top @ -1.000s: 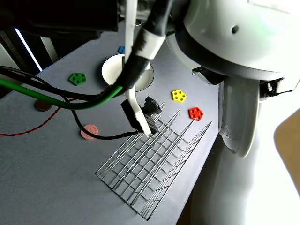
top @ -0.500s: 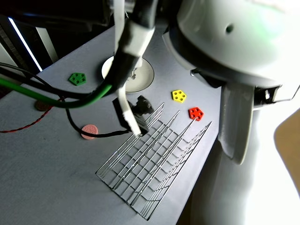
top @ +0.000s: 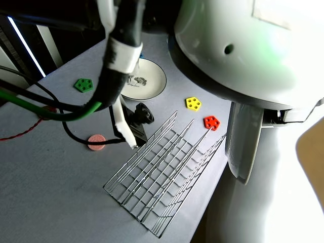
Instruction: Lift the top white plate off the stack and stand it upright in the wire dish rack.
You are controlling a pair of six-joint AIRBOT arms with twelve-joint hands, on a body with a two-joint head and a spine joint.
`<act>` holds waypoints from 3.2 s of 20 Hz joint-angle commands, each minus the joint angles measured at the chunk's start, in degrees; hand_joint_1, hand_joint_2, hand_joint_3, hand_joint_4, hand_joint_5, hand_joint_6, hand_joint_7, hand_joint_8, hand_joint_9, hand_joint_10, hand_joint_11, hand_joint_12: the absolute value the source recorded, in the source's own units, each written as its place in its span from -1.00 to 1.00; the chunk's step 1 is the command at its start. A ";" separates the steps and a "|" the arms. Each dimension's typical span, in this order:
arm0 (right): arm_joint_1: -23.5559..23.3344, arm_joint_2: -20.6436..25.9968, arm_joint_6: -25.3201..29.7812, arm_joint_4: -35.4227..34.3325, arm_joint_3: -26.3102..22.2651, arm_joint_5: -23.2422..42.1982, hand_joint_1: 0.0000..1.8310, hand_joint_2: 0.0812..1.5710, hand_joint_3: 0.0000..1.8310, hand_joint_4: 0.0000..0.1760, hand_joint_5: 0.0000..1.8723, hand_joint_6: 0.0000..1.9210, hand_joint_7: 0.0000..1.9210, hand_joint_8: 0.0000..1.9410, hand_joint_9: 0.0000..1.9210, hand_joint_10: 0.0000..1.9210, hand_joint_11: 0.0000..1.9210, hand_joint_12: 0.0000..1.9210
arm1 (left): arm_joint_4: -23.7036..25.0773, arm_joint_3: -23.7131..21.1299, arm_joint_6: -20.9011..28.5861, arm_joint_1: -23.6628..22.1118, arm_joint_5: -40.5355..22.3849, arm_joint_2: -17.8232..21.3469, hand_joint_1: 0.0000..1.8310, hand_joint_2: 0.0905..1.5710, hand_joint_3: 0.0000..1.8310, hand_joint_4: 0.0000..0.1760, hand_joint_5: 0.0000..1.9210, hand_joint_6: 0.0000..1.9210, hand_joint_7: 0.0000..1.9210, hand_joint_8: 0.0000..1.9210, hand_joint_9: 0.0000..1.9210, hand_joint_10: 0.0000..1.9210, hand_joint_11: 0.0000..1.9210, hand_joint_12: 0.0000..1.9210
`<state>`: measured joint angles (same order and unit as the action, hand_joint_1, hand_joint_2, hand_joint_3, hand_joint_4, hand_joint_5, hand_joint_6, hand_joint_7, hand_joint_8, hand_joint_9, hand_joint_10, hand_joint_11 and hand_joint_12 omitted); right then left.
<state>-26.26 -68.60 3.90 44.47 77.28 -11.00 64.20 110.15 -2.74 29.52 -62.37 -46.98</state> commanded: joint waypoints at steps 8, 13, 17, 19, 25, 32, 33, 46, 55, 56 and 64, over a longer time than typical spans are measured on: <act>-1.50 0.82 -0.13 -1.03 0.69 1.83 0.62 0.45 -1.00 -1.00 -0.27 0.35 -0.19 0.06 -0.03 0.05 -0.15 0.61 | -4.68 -0.36 -0.16 -1.27 -2.71 0.63 -0.57 0.31 -1.00 -1.00 -0.94 -1.00 -0.92 -1.00 -0.92 -1.00 -1.00 -0.69; -1.93 0.83 -1.28 -1.04 0.34 2.36 0.62 0.43 -1.00 -1.00 -0.22 0.30 -0.14 0.00 0.00 0.00 -0.14 0.60 | -4.67 -0.35 -0.16 -1.12 -2.65 0.62 -0.60 0.32 -1.00 -1.00 -0.94 -0.99 -0.91 -1.00 -0.94 -1.00 -1.00 -0.72; -3.86 0.87 -3.77 -1.04 -0.24 1.77 0.62 0.42 -1.00 -1.00 -0.21 0.27 -0.12 -0.04 0.02 -0.02 -0.12 0.58 | -4.66 -0.35 -0.17 -1.20 -2.65 0.61 -0.57 0.32 -1.00 -1.00 -0.94 -0.99 -0.92 -0.99 -0.95 -0.99 -1.00 -0.77; -3.88 0.87 -3.83 -1.06 -0.26 1.67 0.62 0.43 -1.00 -1.00 -0.23 0.30 -0.14 -0.02 0.00 0.00 -0.13 0.60 | -4.66 -0.38 -0.17 -1.18 -2.62 0.62 -0.60 0.31 -1.00 -1.00 -0.91 -0.99 -0.89 -0.99 -0.92 -0.99 -1.00 -0.68; -3.89 0.54 -8.84 -5.26 -0.21 1.39 0.62 0.42 -1.00 -1.00 -0.21 0.29 -0.11 -0.08 0.00 0.01 -0.16 0.63 | -4.62 -0.38 -0.27 -1.12 -2.59 0.58 -0.60 0.33 -1.00 -1.00 -0.93 -1.00 -0.91 -1.00 -0.94 -1.00 -1.00 -0.76; -4.32 0.26 -19.79 -16.39 0.42 0.24 0.62 0.41 -1.00 -1.00 -0.19 0.26 -0.09 -0.11 0.03 -0.03 -0.14 0.60 | -4.32 -0.64 -0.40 -1.33 -2.55 0.55 -0.55 0.30 -1.00 -1.00 -0.89 -1.00 -0.88 -1.00 -0.91 -1.00 -1.00 -0.60; -4.33 0.22 -19.82 -16.14 0.37 0.24 0.62 0.41 -1.00 -1.00 -0.19 0.24 -0.09 -0.11 0.04 -0.04 -0.13 0.59 | -4.29 -0.64 -0.43 -1.44 -2.52 0.51 -0.59 0.33 -1.00 -1.00 -0.91 -1.00 -0.90 -1.00 -0.93 -1.00 -1.00 -0.63; -5.54 0.32 -24.61 -16.40 -1.56 1.16 0.62 0.42 -1.00 -1.00 -0.21 0.28 -0.11 -0.06 0.01 0.00 -0.18 0.64 | -4.21 -0.89 -0.61 -1.63 -2.36 0.39 -0.60 0.36 -1.00 -1.00 -0.95 -1.00 -0.94 -1.00 -0.99 -1.00 -1.00 -0.89; -5.84 -0.03 -25.04 -15.63 -2.44 -0.95 0.62 0.41 -1.00 -1.00 -0.20 0.25 -0.10 -0.09 0.04 -0.05 -0.15 0.60 | -3.83 -1.38 -0.63 -1.79 -2.04 0.26 -0.62 0.34 -1.00 -1.00 -0.98 -1.00 -0.97 -1.00 -0.98 -1.00 -1.00 -0.73; -5.86 -0.10 -25.08 -15.20 -2.61 -1.95 0.62 0.41 -1.00 -1.00 -0.19 0.24 -0.10 -0.09 0.04 -0.04 -0.16 0.61 | -3.82 -1.46 -0.63 -1.79 -2.02 0.26 -0.61 0.35 -1.00 -1.00 -0.97 -1.00 -0.97 -1.00 -0.99 -1.00 -1.00 -0.75; -6.00 0.07 -25.27 -12.72 -4.60 -2.67 0.62 0.42 -1.00 -1.00 -0.20 0.25 -0.09 -0.10 0.03 -0.02 -0.17 0.64 | -3.08 -1.62 -0.94 -2.12 -1.88 0.06 -0.57 0.36 -1.00 -1.00 -0.96 -0.99 -0.97 -0.99 -0.98 -0.99 -1.00 -0.89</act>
<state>-30.70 -69.25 -21.30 30.37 72.64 -20.86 65.47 108.62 -3.38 28.84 -61.49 -47.00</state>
